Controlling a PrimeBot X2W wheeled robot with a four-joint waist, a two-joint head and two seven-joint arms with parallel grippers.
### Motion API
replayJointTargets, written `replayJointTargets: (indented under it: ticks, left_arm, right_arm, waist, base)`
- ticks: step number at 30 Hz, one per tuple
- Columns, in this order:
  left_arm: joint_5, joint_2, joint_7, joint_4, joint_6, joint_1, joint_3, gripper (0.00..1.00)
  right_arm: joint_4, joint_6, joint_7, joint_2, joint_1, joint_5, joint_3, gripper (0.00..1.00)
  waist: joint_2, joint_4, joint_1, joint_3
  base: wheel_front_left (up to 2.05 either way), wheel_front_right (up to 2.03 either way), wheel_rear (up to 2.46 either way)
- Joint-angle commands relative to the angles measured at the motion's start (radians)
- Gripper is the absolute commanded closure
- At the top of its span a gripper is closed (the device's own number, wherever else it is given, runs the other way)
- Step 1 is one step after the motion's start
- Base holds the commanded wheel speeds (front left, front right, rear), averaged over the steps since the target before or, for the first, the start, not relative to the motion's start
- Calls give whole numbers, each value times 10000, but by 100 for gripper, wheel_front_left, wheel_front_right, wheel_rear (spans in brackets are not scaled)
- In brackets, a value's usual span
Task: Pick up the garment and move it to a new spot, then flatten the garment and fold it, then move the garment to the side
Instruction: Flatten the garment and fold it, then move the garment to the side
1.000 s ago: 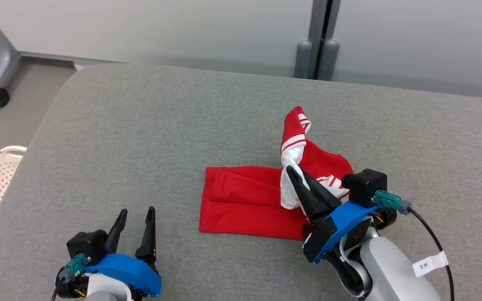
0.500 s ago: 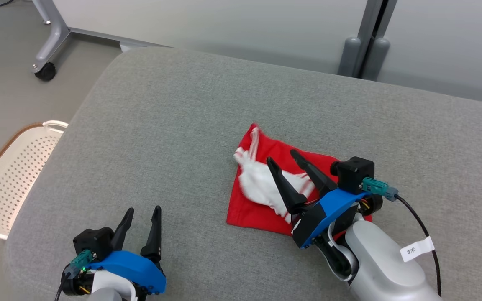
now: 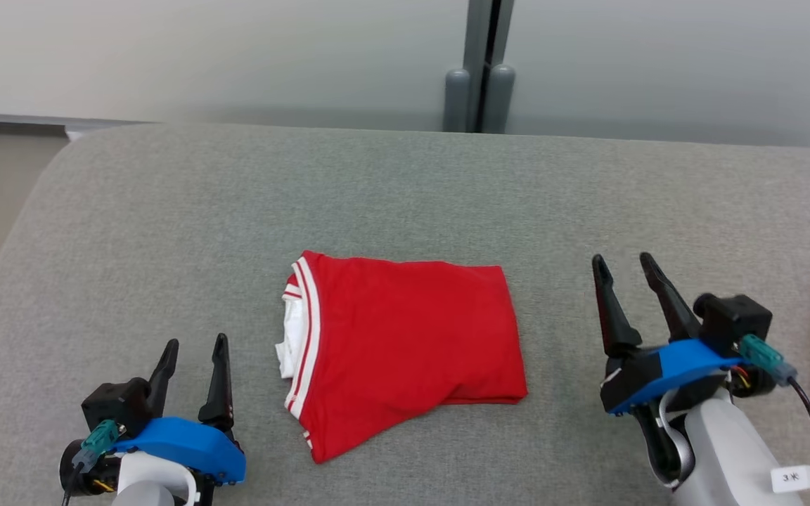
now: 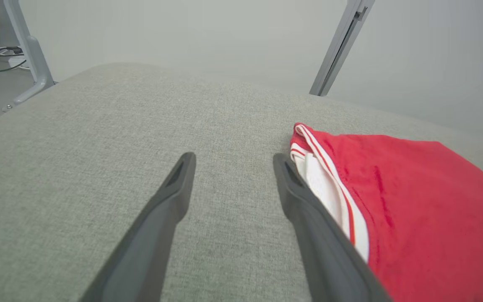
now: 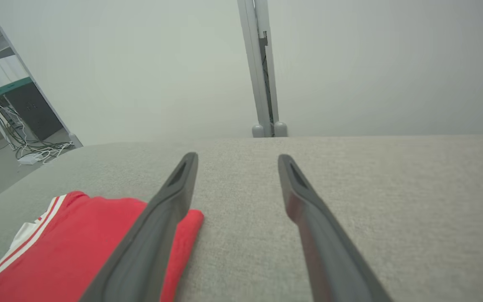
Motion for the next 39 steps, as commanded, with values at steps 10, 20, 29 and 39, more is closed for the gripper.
replayJointTargets:
  ticks: [10,20,29,39]
  left_arm:
    - [783,-289,-18,-210,15,518,845,0]
    - [1384,-595,-18,-222,54,1264,1432,0]
    - [1628,-734,-18,-134,22,1224,1671,0]
    - [1250,-591,-18,-341,3,697,876,0]
  right_arm:
    - [-705,1,-48,-22,1787,-511,-882,0]
    - [-389,1,-49,-22,2487,-479,-803,0]
    - [-314,1,-50,-22,2543,-317,-670,0]
    - [372,1,-47,-20,1455,88,163,0]
  waist:
    - [0,-1042,1,-599]
    - [0,-1277,1,-1315]
    - [0,-1187,1,-1204]
    - [0,-245,1,-163]
  base:
    - [0,0,0]
    - [0,0,0]
    - [0,0,0]
    - [0,0,0]
